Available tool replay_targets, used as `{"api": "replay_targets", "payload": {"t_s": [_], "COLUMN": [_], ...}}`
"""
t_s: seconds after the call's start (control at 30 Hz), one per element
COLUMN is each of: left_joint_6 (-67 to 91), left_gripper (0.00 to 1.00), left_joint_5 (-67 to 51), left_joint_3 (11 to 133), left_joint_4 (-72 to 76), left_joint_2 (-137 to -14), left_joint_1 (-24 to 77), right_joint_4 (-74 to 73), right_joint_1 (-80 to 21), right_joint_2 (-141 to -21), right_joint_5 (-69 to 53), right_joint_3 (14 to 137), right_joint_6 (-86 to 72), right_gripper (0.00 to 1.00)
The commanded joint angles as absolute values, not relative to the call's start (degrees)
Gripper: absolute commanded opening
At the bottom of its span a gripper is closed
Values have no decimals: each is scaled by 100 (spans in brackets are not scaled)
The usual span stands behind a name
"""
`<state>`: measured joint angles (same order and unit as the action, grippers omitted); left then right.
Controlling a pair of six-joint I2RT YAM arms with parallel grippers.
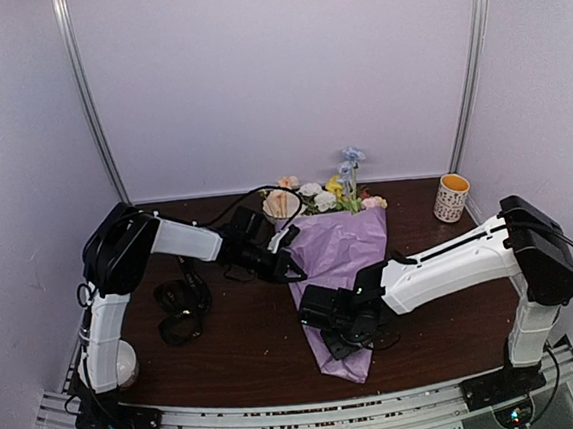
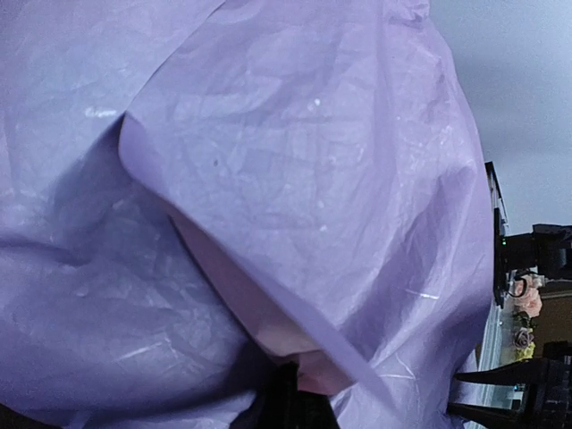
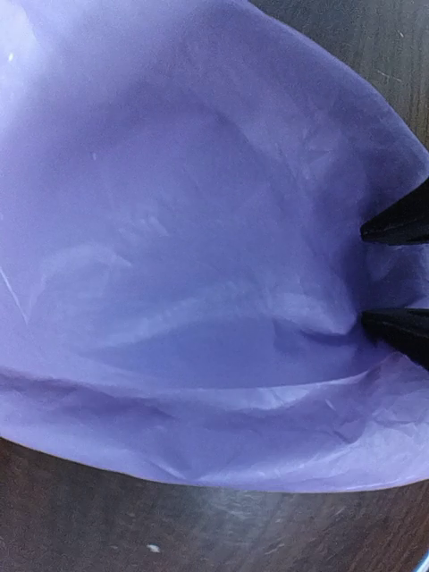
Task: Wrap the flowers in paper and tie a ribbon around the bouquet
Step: Press the fold line of the folded bouquet.
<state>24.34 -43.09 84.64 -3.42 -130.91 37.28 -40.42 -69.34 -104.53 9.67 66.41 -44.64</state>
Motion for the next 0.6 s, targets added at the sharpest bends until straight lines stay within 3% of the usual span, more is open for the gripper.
{"api": "replay_targets", "payload": {"t_s": [0.0,0.4,0.57], "left_joint_6": [2416,2215,2540], "left_gripper": [0,0,0], "left_joint_5": [-4287,-3829,-3430], "left_joint_3": [8204,7623,7354], "left_joint_4": [-167,-607,-549], "left_joint_2": [-12680,-11619,-11899], "left_joint_1": [3596,3649,3516], "right_joint_4": [-4111,-4179,-4119], "right_joint_1": [-6908,-6913,-6909], "right_joint_2": [-10745,-10860,-10837], "right_joint_5": [745,712,694], "right_joint_3": [6689,6670,6605], "right_joint_6": [-4686,-4610,-4595], "right_gripper": [26,33,36]}}
